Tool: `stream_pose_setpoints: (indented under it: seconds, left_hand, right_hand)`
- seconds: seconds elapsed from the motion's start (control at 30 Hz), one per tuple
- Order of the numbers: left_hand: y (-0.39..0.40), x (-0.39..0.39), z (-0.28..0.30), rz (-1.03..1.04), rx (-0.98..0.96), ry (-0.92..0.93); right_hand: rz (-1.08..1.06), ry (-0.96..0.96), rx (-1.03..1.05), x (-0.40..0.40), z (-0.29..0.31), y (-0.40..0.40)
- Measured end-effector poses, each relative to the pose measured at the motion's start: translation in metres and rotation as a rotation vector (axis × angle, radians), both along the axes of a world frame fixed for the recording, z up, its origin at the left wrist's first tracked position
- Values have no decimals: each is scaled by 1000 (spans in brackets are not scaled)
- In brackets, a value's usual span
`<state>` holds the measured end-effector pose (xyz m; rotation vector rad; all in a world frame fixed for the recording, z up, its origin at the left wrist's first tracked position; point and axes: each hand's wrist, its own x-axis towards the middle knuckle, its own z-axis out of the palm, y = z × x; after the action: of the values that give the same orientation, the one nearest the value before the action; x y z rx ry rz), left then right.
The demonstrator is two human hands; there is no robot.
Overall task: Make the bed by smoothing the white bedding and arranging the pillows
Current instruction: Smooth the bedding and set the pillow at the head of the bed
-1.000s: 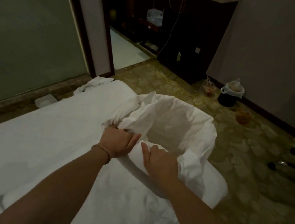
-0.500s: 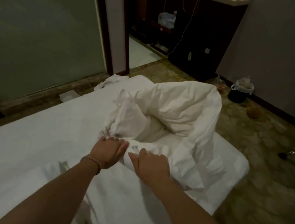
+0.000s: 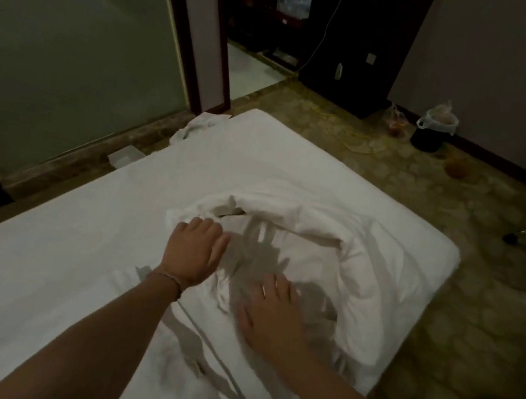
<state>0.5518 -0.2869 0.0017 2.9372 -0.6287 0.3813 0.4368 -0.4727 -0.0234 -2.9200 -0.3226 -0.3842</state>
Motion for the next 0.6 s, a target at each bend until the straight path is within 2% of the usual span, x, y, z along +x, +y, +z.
stream_pose_setpoints:
  seconds: [0.07,0.13,0.23,0.33,0.47,0.6]
  left_hand:
    - [-4,17,13,25,-59,-61]
    - [-13,37,25,83,-98,-13]
    - [-38,67,31,110,-22,116]
    - [-70,89,23,35,21,225]
    - [-100,102,-11,-6,103,300]
    - [-95,93,-43,35,147,348]
  right_hand:
    - [-34,-169,17,21,30,-13]
    - [-185,-223,9,46,44,-32]
    - [-419,-113,-18,78,48,-66]
    - [-553,14,-82,95,35,-88]
    - [-596,3,-107,106,9,-97]
    - [-517,-12,-84,100,-17,-104]
